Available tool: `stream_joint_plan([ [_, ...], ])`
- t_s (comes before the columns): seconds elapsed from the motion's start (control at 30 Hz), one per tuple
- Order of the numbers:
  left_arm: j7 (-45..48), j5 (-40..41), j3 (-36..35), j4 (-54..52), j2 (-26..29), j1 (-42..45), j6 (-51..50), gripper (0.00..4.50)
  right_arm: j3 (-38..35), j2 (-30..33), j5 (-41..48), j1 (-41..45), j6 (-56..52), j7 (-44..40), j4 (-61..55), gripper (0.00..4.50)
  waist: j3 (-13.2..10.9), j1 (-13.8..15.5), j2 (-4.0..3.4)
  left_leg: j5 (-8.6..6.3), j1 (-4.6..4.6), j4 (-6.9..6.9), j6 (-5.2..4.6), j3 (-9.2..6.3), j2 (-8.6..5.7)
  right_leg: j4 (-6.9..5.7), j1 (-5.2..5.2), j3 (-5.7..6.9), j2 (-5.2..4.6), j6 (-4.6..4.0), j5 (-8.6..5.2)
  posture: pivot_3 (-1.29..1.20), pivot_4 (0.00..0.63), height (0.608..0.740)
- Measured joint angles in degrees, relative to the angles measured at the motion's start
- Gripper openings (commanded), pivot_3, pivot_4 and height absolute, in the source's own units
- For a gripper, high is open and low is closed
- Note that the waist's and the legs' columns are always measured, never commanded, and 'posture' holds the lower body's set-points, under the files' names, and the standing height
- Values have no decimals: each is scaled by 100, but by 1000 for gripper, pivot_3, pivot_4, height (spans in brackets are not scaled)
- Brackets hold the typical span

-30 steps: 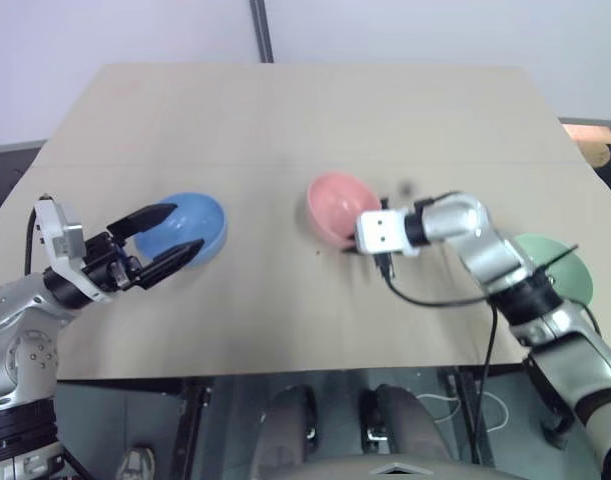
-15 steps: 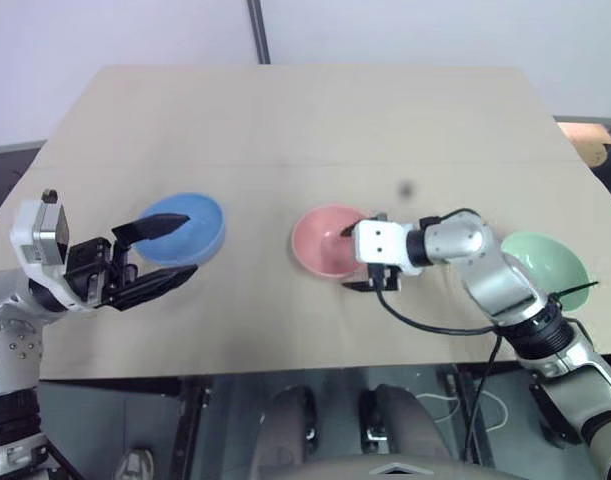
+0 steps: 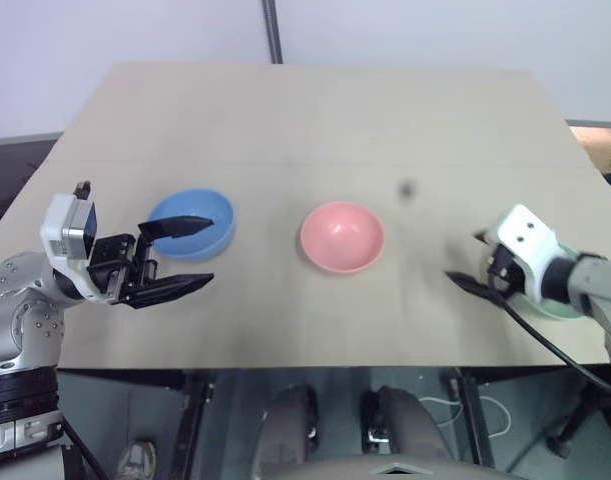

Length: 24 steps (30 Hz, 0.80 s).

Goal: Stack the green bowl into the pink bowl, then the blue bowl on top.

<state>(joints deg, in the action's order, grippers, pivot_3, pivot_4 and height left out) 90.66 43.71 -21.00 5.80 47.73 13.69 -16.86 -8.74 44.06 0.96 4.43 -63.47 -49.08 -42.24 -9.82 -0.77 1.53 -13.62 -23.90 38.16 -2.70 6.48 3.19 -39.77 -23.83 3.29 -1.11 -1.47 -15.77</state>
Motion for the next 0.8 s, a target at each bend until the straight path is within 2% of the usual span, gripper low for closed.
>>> stream_joint_plan([
  [0.3,144,-168,225,355,-16,364,105,4500,-230,-557,44,-33,-1047,1088,-381,4467,0,16,0,-1,3,1,-2,1,1,-1,1,-3,9,16,-6,0,150,740],
  [0.5,154,-196,363,508,-22,467,132,4500,-290,-677,-46,-29,-1071,1788,-376,4467,0,15,1,0,-2,-1,-1,1,-1,4,-1,-3,10,16,-7,0,150,740],
  [0.7,154,-256,542,608,-22,573,238,4500,-321,-679,-57,-339,-999,2102,-271,4467,0,14,1,0,-2,-2,-1,2,-1,4,0,-3,12,18,-7,0,150,740],
  [0.8,155,-299,583,678,-23,646,252,4500,-350,-844,-25,-489,-1000,2212,-185,3668,0,14,1,-1,-2,-2,-2,1,0,3,-1,-3,13,18,-7,0,150,740],
])
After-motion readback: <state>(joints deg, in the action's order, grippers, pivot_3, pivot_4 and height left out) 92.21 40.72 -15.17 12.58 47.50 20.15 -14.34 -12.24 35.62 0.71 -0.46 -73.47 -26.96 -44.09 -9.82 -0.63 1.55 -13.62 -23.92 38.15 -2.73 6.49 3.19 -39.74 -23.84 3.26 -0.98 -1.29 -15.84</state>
